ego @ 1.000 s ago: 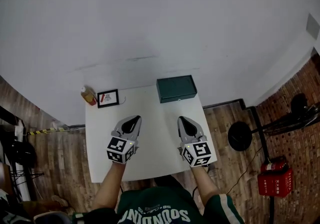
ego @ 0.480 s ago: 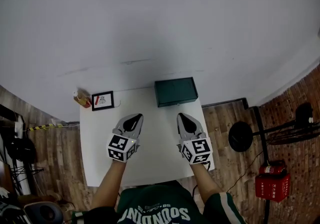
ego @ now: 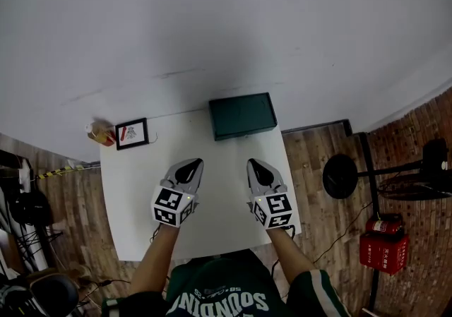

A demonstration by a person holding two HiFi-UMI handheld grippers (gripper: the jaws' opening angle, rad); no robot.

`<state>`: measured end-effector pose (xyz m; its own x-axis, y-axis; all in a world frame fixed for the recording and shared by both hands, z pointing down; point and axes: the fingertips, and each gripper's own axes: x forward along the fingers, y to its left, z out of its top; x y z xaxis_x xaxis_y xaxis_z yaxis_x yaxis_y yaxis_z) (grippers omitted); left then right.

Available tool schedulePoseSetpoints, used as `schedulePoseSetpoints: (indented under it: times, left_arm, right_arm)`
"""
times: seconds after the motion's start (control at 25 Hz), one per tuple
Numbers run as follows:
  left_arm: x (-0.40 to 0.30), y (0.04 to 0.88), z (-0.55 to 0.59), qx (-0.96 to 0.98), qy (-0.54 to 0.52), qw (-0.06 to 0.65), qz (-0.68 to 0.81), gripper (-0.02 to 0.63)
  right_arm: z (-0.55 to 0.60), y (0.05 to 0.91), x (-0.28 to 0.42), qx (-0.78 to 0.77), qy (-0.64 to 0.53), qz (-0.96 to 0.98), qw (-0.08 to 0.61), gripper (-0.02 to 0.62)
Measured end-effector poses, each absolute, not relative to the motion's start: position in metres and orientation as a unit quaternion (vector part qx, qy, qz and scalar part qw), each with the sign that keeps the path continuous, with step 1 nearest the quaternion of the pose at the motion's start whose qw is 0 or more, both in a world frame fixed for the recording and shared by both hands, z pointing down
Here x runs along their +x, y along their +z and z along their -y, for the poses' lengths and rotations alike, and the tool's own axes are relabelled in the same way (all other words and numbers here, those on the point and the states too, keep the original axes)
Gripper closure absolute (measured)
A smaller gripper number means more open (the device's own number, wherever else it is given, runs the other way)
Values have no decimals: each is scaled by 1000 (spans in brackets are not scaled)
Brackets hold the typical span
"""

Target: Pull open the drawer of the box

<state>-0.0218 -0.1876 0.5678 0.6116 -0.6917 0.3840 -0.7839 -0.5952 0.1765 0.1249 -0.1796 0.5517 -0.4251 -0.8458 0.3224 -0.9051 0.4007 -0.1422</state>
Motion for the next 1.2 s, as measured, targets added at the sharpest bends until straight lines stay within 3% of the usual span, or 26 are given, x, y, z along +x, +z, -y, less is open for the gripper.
schedulePoseSetpoints:
  times: [0.84,1.08,1.2]
  left_arm:
    - [-17,621,170,864,165,222,420,554]
    - [-31,627,166,853,164,237,434,553]
    - [-38,629,164,848,163,242,442,554]
  right_arm:
    - [230,666,141,525,218,805,171,594]
    - [257,697,144,529,237,791,196,479]
    - [267,708,145,532,246,783,208,466]
